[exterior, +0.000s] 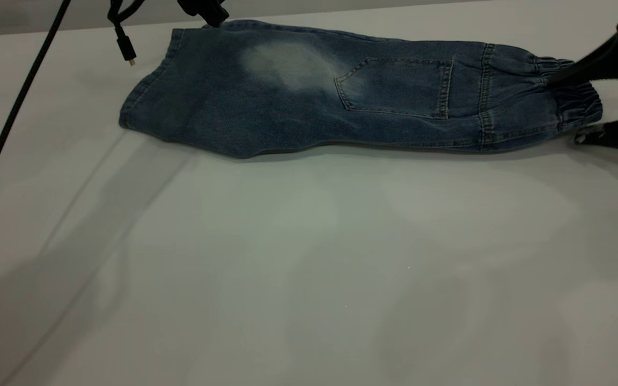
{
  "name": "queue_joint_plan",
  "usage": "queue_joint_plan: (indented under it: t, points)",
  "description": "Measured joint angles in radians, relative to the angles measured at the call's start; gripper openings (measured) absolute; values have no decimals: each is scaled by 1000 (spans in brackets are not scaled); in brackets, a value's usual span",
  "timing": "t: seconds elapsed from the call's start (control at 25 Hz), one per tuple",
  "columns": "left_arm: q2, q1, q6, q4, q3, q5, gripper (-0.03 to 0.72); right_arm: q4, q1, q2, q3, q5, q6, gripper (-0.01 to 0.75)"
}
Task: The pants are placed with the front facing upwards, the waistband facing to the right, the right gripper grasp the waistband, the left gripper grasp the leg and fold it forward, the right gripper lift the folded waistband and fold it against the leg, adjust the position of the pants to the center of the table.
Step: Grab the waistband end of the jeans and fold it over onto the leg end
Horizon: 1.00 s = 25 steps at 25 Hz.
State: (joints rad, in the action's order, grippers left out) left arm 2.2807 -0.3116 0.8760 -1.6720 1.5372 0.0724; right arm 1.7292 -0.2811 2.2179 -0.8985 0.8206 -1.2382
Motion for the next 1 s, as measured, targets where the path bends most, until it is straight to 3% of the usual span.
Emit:
queue_joint_plan:
  t: [0.24,0.36,0.48,0.68,1.0]
  points:
    - [0,0,0,0,0,-6,391,13,34,29,-70,-37,37,567]
    - [0,0,23,0,0,-30,391,15,40,32,-75,-40,47,511]
    - [-1,0,89,-1,-10,-72,391,15,40,32,-75,-35,47,379]
    - [-1,0,169,-3,-68,-139,391,15,40,32,-75,38,47,90]
    - [-11,0,292,-10,-204,-226,391,15,40,24,-76,120,-1,72]
